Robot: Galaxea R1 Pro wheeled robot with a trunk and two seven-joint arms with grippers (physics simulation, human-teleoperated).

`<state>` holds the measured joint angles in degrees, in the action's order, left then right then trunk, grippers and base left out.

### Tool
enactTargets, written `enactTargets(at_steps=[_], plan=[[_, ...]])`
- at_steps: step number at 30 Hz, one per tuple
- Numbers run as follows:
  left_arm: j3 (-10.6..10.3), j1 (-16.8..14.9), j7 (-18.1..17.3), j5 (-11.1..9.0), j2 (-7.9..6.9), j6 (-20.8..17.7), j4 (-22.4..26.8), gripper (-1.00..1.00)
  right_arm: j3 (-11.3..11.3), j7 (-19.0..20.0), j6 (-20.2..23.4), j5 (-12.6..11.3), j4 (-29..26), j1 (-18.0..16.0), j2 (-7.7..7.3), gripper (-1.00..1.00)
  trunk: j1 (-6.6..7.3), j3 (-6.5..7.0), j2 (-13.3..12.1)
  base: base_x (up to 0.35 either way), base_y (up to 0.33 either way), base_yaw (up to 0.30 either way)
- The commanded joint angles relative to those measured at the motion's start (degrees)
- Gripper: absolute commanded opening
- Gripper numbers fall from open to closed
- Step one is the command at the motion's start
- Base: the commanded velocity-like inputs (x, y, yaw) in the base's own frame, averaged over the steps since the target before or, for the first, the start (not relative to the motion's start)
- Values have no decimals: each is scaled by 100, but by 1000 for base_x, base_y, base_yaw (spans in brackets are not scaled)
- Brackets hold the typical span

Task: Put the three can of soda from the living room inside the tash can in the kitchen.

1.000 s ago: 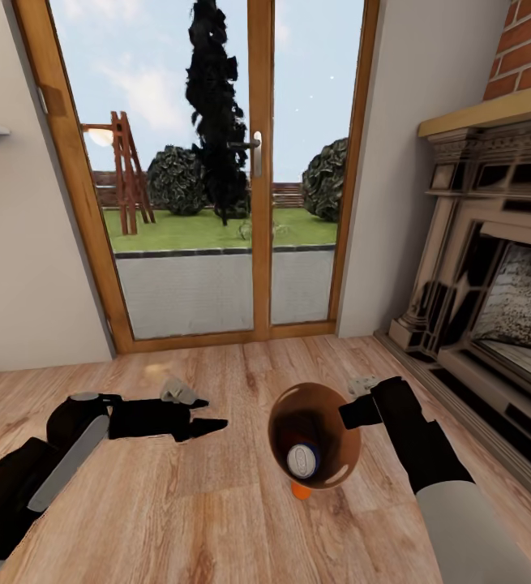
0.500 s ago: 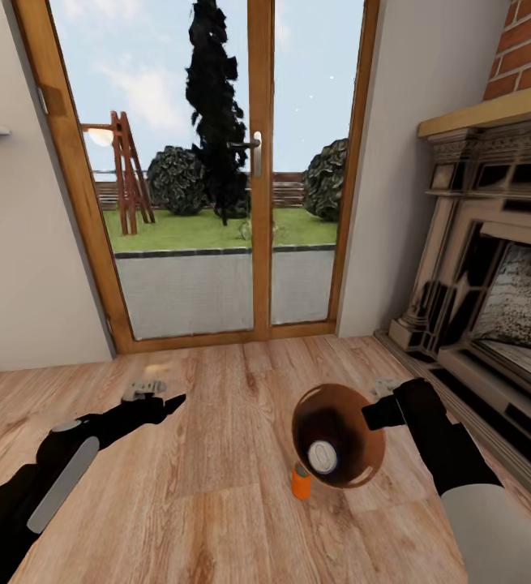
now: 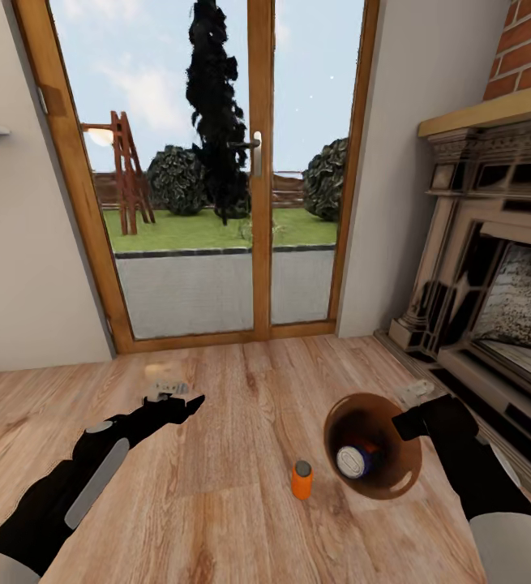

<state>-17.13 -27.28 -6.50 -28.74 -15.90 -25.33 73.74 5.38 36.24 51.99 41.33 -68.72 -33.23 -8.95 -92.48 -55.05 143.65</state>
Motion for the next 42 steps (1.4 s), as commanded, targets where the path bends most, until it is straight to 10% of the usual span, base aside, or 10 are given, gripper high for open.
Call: enactTargets(at_steps=[1,13,14,42], plan=[[-33,0,0,1,33,33,-33,100,32,15,-32,-37,-33,34,1,-100,1,1,1,0,0,0],[-33,258,-244,194,420,216,-415,100,407,-338,-454,52,212,7,256,-100,1,1,1,0,0,0],[89,887,-358,267,425,206,-1806,100,598,-741,-1422,-1130,753,-156,517,-100,1,1,1,0,0,0],[104,917,-353,288,434,216,-1811,100,703,-737,-1525,-1117,776,-175,485,-100,1,1,1,0,0,0]])
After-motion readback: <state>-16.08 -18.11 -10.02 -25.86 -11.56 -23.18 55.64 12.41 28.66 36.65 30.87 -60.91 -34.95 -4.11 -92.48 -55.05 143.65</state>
